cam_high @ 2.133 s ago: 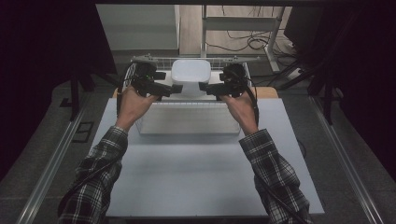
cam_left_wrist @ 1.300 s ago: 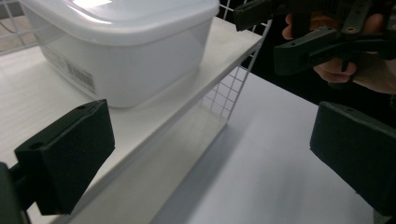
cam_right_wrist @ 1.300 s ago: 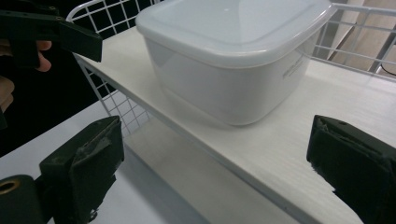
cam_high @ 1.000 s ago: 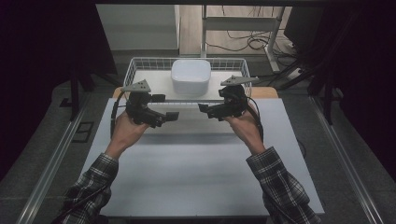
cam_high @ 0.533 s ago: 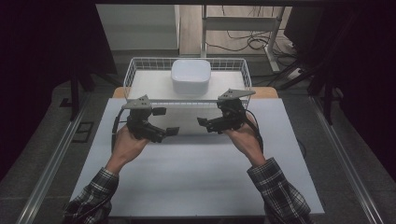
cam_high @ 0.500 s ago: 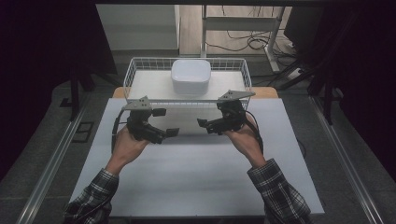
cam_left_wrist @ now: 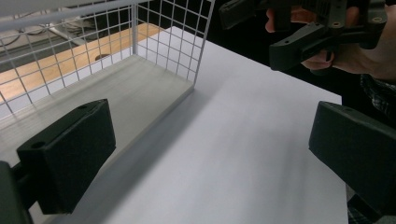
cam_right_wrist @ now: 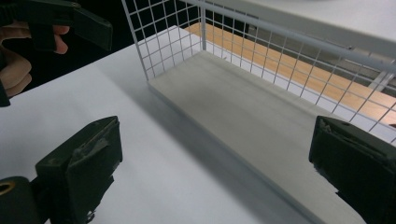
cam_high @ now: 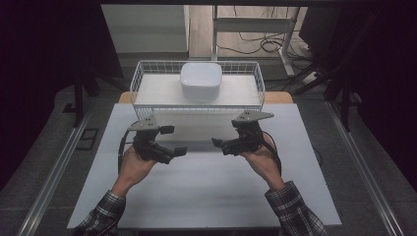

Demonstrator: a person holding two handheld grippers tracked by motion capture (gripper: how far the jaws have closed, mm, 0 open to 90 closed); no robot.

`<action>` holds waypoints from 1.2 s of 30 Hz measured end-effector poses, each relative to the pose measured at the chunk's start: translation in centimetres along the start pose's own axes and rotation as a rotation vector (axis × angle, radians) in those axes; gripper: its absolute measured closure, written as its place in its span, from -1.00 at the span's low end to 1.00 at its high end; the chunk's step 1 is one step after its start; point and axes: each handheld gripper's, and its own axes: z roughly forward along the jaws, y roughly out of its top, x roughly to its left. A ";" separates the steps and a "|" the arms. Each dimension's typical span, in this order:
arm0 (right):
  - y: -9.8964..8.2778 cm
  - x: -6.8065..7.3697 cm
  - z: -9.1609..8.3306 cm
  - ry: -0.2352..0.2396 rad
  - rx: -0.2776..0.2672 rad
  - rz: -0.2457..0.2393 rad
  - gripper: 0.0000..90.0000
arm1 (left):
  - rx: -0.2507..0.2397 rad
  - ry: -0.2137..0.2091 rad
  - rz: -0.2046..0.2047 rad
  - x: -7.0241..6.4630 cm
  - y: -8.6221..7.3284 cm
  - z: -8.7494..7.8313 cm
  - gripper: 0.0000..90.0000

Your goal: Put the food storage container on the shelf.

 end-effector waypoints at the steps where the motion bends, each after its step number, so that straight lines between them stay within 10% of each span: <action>1: -0.2 0.1 -0.1 0.000 0.002 -0.001 -0.94 | -0.004 -0.003 -0.004 0.0 -0.3 0.0 -0.99; 9: -2.0 0.5 -0.2 -0.012 0.015 -0.022 -0.95 | -0.040 0.006 -0.016 -0.4 -2.6 -0.1 -1.00; 36: -6.5 2.4 -0.8 -0.015 0.052 -0.046 -0.98 | 0.063 0.072 0.012 -2.5 -7.3 0.5 -0.96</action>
